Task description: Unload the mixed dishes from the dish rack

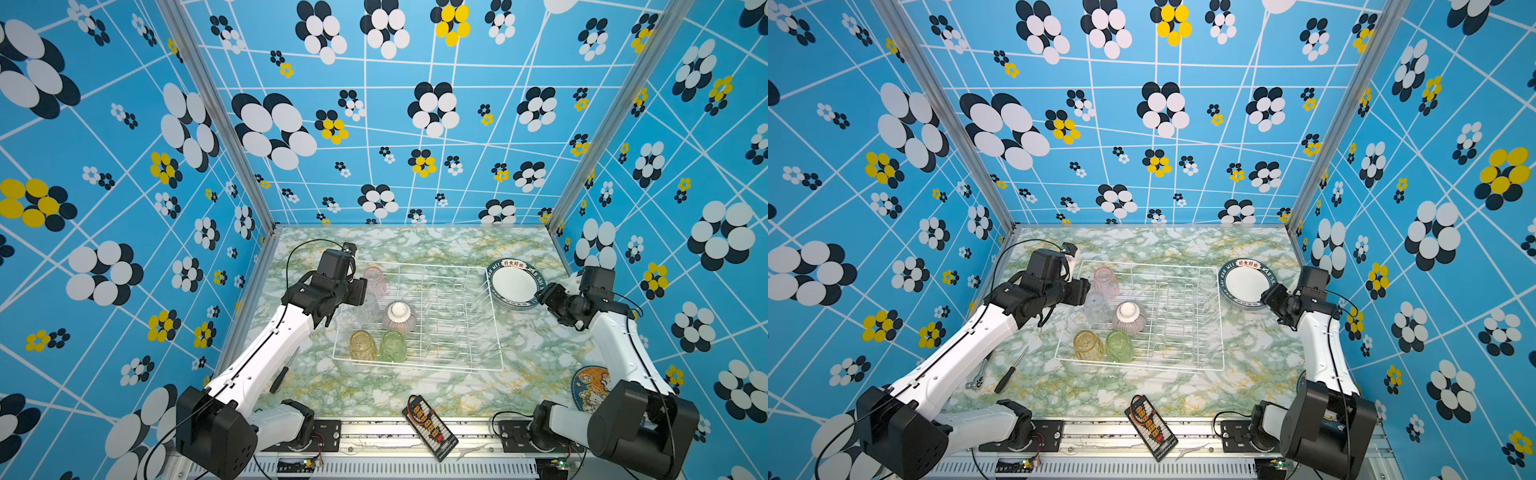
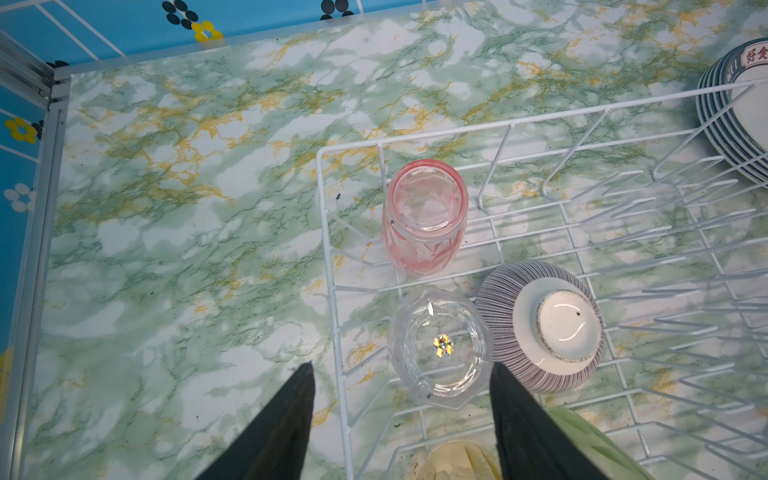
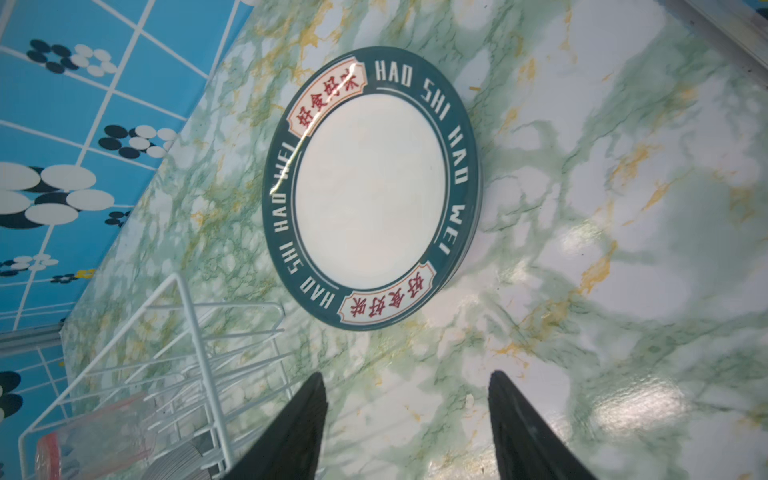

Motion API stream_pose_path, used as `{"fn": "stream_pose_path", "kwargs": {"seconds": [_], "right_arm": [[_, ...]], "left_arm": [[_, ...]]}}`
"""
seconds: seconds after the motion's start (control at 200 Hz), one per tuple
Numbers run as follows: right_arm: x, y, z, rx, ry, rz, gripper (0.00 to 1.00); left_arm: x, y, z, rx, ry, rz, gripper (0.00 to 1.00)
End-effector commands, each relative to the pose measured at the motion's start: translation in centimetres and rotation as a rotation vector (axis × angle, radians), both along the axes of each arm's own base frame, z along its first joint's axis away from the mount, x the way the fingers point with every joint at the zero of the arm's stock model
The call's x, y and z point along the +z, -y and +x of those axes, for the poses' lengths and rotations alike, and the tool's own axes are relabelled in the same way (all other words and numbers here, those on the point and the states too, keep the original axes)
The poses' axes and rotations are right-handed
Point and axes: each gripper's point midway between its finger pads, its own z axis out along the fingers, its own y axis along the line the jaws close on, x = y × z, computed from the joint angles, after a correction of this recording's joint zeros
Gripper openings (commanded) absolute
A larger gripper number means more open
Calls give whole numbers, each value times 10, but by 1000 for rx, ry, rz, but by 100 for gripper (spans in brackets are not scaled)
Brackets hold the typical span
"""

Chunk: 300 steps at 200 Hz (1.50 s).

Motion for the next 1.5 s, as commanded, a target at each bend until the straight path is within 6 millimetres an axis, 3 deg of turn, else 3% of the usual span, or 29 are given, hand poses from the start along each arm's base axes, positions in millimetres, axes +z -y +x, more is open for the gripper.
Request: {"fn": "stream_pose_path", "kwargs": {"seconds": [0.0, 0.12, 0.305, 0.605, 0.795, 0.975, 1.305, 1.495], "right_arm": [[18, -26, -19, 99, -5, -42, 63], [37, -56, -38, 196, 24, -64, 62], [48, -91, -65, 300, 40, -65, 58], [22, -129, -77, 414, -11, -71, 53], [4, -137, -76, 435, -49, -114, 53], [-2, -132, -72, 410, -54, -138, 47], [-19, -134, -65, 413, -91, -145, 47], [-23, -135, -61, 409, -96, -143, 43]], "left_arm": [[3, -2, -6, -5, 9, -38, 64], [3, -4, -6, -9, -4, -61, 67], [-5, -8, -7, 7, -35, -83, 66], [-20, -2, -8, -6, -121, -141, 64], [-36, -22, -6, 70, -164, -87, 63], [-49, -38, -8, 108, -199, -68, 61], [-74, -26, -7, 61, -276, -135, 55], [-81, -31, -4, 87, -280, -135, 49]]}}
